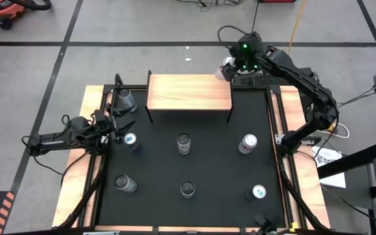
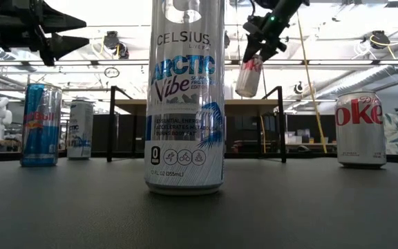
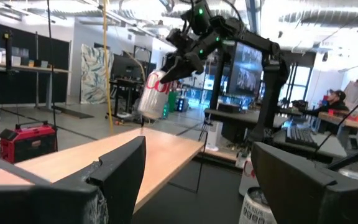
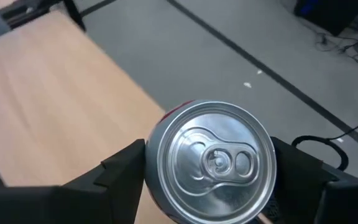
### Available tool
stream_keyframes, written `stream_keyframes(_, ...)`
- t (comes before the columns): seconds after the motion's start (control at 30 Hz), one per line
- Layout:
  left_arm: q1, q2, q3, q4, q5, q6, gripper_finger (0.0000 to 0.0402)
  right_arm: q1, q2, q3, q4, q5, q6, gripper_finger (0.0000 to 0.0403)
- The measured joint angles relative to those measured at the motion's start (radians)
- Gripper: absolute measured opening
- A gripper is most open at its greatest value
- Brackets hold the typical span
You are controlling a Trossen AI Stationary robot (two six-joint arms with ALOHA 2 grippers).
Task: Place canned beverage on shelf
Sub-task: Put the top white soda can on the shelf
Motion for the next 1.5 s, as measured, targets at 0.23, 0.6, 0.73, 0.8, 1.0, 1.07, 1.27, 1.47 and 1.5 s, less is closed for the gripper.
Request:
stream_keyframes(0.23, 0.0, 0.0, 0.0, -0.022, 0.0, -0.001, 0.0293, 0.005, 0.009, 0.0, -0.004, -0.001, -0.002, 0.0256)
stream_keyframes(0.6, 0.0, 0.0, 0.0, -0.023, 0.0, 0.0, 0.0293, 0.006, 0.036, 0.0, -0.034, 0.0, 0.005, 0.0256)
stream_keyframes(0.73, 0.0, 0.0, 0.0, -0.024, 0.0, 0.0, 0.0293, 0.01, 0.066, 0.0, -0.026, 0.006, 0.001, 0.0256)
stream_keyframes(0.8, 0.0, 0.0, 0.0, -0.024, 0.0, 0.0, 0.0293, 0.011, 0.08, 0.0, -0.017, 0.003, -0.005, 0.0256)
stream_keyframes(1.0, 0.0, 0.0, 0.0, -0.025, 0.0, 0.0, 0.0293, 0.019, 0.105, 0.005, -0.009, 0.002, -0.033, 0.0256)
stream_keyframes(1.07, 0.0, 0.0, 0.0, -0.025, 0.0, 0.0, 0.0293, 0.019, 0.106, 0.005, -0.009, 0.004, -0.042, 0.0256)
stream_keyframes(1.27, 0.0, 0.0, 0.0, -0.025, 0.0, 0.0, 0.0293, 0.019, 0.102, 0.003, -0.012, 0.005, -0.048, 0.0271)
stream_keyframes(1.47, 0.0, 0.0, 0.0, -0.025, 0.0, 0.0, 0.0293, 0.019, 0.102, 0.002, -0.009, 0.006, -0.055, 0.0275)
stream_keyframes(1.5, 0.0, 0.0, 0.0, -0.025, 0.0, -0.001, 0.0293, 0.019, 0.102, 0.002, -0.007, 0.006, -0.055, 0.0275)
